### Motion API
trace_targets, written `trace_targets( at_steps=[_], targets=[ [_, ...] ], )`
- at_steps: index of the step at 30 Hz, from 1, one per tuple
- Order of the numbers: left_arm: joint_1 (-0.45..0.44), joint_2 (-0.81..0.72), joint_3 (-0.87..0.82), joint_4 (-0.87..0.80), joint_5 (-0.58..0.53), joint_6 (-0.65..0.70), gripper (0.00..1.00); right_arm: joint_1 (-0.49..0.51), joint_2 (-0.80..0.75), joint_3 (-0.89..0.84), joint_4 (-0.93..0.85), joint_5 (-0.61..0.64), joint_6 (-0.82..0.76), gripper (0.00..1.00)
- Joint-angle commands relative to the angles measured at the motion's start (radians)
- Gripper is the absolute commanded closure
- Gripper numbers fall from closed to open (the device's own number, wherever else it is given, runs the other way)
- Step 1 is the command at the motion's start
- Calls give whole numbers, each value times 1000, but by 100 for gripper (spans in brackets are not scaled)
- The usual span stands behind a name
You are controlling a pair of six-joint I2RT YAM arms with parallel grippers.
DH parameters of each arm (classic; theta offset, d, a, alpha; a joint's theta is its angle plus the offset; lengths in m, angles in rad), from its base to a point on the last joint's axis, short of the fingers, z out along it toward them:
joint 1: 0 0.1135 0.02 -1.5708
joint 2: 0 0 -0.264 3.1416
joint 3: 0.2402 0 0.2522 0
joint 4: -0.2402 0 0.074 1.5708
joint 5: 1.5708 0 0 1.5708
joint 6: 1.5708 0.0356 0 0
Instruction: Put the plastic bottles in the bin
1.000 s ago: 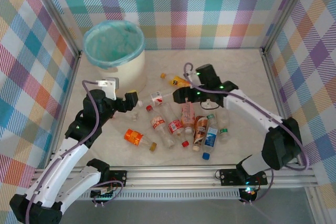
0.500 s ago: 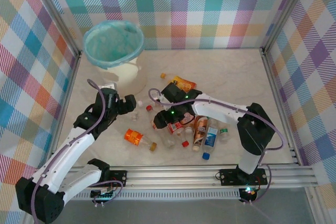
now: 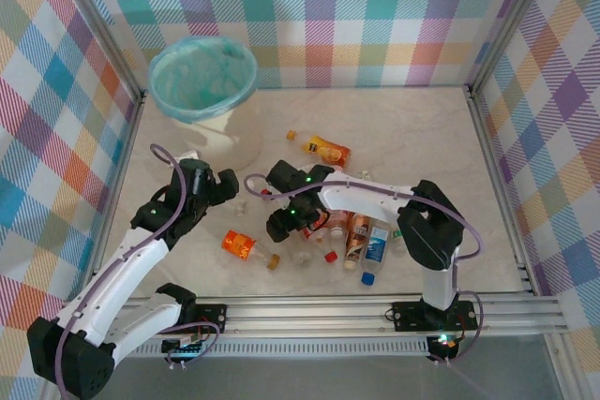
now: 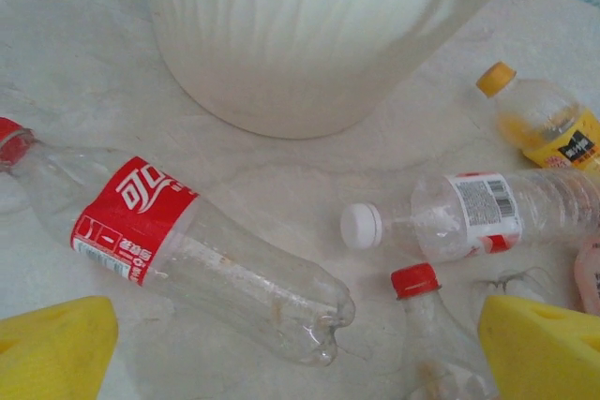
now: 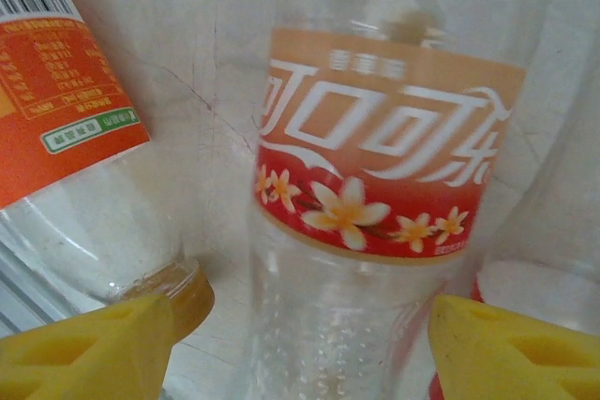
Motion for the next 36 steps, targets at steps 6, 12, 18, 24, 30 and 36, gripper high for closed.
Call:
trace_targets(
  at_steps=[6,12,18,24,30,36],
  targets=[
    [-3,-67,10,-47,-84,-10,1,22,69,41,-49,84,14,25],
    [-1,-96,4,-50,-99,-14,0,23,104,53,-41,79,14,25],
    [0,-85,21,-57,-91,-10,0,23,108,55,-34,74,18,35],
    [0,-58,99,-65,-31,31,0,24,-19,10,-4,87,13,41],
    [0,9,225,-80,126,57,1,22,-174,-46,67,56,-19,42],
    [0,91,274,-14,361,-1,7,24,-259,-99,192,8,-57,44]
  ],
)
